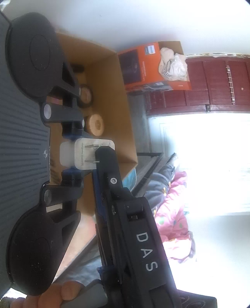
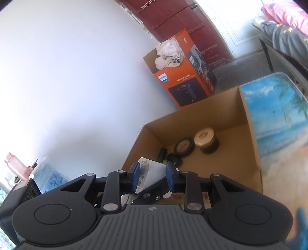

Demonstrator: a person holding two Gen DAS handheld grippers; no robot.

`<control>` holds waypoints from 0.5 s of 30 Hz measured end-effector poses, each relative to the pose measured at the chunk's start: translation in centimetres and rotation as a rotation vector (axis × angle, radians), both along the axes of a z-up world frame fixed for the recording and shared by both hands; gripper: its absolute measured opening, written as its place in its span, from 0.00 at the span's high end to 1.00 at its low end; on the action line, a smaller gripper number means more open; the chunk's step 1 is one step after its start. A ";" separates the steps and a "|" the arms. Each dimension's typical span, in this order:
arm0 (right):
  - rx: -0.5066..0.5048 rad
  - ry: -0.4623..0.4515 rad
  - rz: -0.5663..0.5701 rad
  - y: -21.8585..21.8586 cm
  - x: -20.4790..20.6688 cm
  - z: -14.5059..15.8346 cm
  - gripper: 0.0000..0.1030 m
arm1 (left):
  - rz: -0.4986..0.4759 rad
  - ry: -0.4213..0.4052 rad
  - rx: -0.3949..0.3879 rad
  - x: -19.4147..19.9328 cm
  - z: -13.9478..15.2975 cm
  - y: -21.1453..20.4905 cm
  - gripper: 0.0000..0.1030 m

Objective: Organize rigid objects
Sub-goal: 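Carry the white plug charger into the box and open the right gripper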

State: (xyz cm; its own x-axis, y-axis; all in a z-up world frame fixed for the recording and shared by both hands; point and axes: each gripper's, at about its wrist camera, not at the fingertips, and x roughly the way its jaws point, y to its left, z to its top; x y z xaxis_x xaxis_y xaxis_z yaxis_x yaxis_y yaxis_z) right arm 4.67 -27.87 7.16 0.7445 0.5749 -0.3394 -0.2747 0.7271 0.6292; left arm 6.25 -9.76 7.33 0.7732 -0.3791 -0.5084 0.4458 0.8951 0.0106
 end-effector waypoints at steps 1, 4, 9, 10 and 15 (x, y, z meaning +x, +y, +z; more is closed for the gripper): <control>-0.006 0.004 0.002 -0.3 1.0 0.3 0.69 | 0.004 0.017 -0.007 1.1 0.1 -0.3 0.74; -0.016 0.041 0.004 -1.5 4.5 0.5 0.69 | 0.010 0.087 -0.032 4.6 0.0 -0.8 0.74; -0.062 0.125 0.008 -2.8 10.5 -0.2 0.69 | 0.024 0.225 -0.033 9.8 -1.4 -2.3 0.74; -0.069 0.142 0.006 -2.9 11.7 -0.5 0.69 | 0.028 0.248 -0.032 10.8 -1.7 -2.6 0.74; -0.128 0.191 0.017 -3.4 15.7 -1.6 0.69 | 0.053 0.358 -0.028 14.3 -2.5 -3.3 0.74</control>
State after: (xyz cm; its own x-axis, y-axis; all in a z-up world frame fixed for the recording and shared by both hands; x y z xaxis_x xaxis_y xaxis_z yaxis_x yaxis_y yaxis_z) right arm 20.39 -31.25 5.54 0.6501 0.5300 -0.5445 -0.1720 0.8006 0.5740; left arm 20.58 -13.01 4.78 0.5669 -0.3613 -0.7403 0.3700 0.9146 -0.1631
